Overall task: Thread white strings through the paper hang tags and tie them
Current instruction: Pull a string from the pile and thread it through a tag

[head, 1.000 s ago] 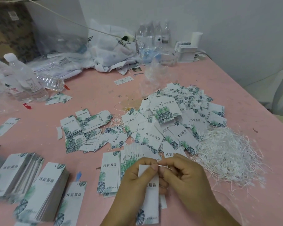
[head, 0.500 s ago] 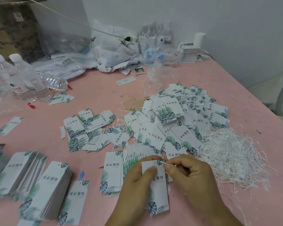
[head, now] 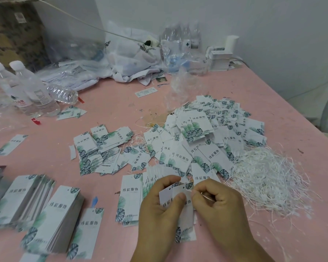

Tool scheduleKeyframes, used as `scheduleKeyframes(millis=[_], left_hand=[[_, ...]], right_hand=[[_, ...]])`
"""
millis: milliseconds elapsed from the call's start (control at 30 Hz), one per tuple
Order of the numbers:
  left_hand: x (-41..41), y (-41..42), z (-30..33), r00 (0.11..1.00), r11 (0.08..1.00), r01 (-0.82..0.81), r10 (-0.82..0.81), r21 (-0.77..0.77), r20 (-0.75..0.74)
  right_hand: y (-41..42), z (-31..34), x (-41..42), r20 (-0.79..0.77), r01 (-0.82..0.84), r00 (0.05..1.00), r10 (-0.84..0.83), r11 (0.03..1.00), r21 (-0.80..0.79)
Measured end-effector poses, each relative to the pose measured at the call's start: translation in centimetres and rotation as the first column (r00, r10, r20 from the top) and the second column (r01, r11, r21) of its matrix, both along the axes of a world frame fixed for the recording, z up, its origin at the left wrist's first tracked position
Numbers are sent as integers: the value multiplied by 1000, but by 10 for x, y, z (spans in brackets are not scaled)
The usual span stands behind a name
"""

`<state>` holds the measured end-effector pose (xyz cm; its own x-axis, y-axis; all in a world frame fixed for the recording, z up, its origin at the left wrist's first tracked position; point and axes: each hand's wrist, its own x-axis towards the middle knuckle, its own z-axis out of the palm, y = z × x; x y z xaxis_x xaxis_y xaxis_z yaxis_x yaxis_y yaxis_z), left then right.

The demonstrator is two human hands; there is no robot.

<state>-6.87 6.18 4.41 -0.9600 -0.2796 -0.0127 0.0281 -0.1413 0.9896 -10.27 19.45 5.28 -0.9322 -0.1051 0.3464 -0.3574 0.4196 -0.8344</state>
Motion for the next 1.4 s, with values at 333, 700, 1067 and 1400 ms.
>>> scheduleKeyframes(millis=[333, 700, 1067, 1400], left_hand=[[2, 2, -3, 1000, 993, 1, -4, -117, -26], [0, -1, -2, 997, 996, 77, -78, -48, -23], [-8, -6, -5, 992, 989, 107, -113, 104, 52], [-8, -14, -8, 999, 999, 28, -27, 31, -19]], right_hand=[[-2, 0, 1, -44, 48, 998, -45, 996, 79], [2, -4, -2, 84, -17, 996, 18, 1000, -16], [6, -5, -3, 182, -178, 965, 188, 981, -73], [17, -5, -16, 536, -168, 749, 388, 895, -413]])
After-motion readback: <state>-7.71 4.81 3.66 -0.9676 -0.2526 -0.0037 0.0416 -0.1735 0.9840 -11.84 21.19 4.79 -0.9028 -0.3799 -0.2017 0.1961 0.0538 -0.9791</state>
